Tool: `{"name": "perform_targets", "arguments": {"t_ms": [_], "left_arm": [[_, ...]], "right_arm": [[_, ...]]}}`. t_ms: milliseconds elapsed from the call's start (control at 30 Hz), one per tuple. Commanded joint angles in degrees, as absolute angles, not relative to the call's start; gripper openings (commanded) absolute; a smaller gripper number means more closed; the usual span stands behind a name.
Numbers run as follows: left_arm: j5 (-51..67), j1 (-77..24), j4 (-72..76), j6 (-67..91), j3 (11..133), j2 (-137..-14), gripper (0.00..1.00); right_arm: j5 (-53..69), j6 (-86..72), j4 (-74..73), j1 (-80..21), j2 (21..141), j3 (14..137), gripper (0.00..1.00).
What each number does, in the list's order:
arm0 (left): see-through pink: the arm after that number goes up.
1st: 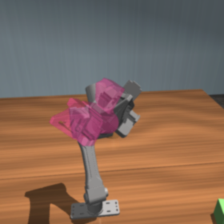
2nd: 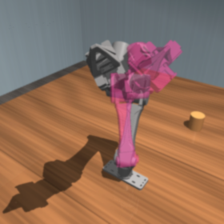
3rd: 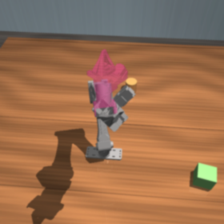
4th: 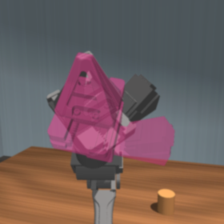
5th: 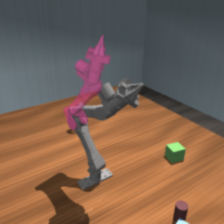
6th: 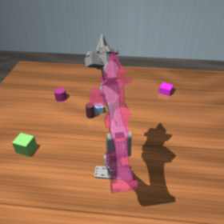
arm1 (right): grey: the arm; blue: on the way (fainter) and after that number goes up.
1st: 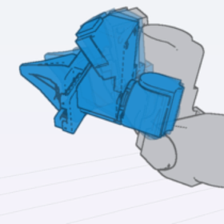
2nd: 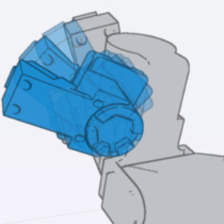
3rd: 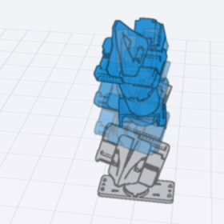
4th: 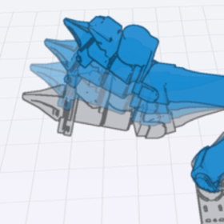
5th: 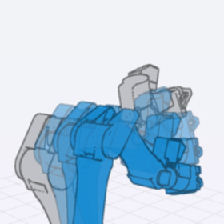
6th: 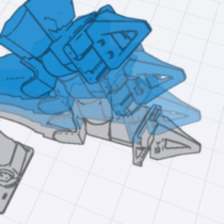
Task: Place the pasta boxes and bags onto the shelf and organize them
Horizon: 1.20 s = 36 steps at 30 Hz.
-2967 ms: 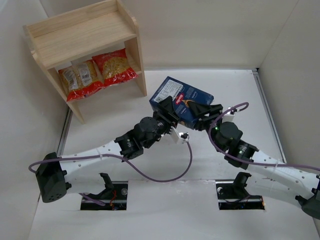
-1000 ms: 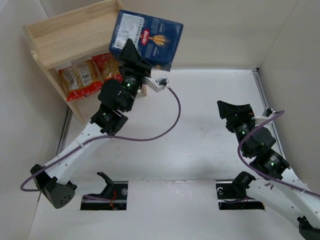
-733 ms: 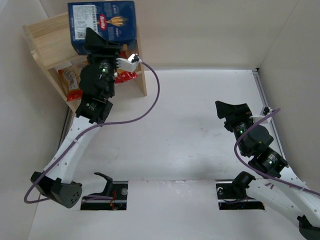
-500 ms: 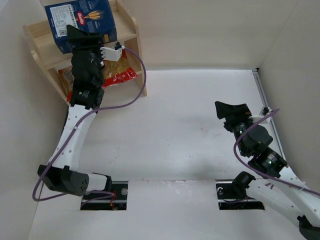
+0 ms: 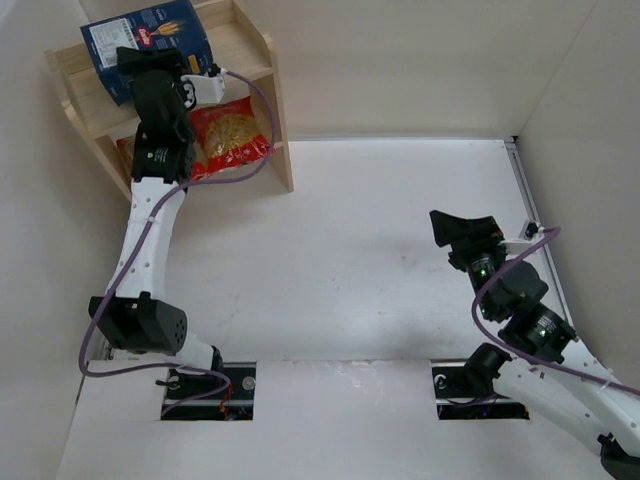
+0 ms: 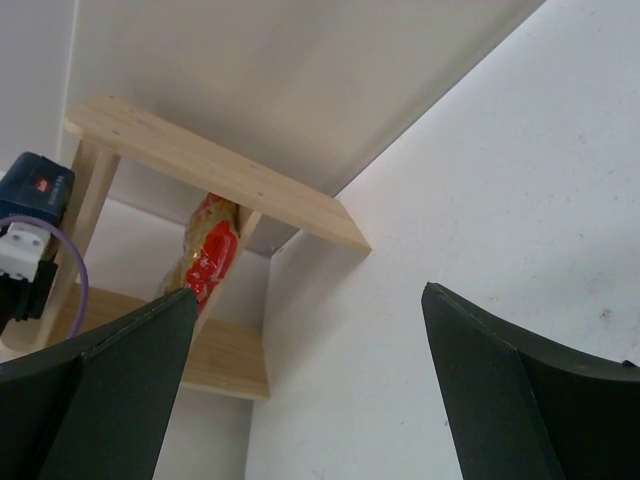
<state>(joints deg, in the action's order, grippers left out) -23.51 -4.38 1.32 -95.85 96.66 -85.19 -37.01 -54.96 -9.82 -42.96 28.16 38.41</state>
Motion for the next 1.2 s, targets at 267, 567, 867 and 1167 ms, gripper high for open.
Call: {"name": "perform_targets", "arguments": {"t_ms": [267,567,867,1167], "left_arm": [[-22.59,-6.11,-10.89,-87.89,109.36,-81.22,1.00],[-23.38,-10.84,-15.90,-87.19,106.70,-75.07,1.00],[-22.77,-10.69,-17.86,-82.80,106.79,-75.58,1.00],[-19.34,-2.59,-8.79,-83.06,106.70,-81.92,1.00]], "right_arm": [[-38.58,-53.26,-7.38,-44.60,27.86,38.67,1.00],[-38.76,-52.47,-7.38,-44.86,28.47,39.64,1.00],[-38.50,-52.65,-6.77,-45.39,29.35,39.81,1.00],[-38.93,-52.47,-5.89,-46.10,26.29,38.06,1.00]]}}
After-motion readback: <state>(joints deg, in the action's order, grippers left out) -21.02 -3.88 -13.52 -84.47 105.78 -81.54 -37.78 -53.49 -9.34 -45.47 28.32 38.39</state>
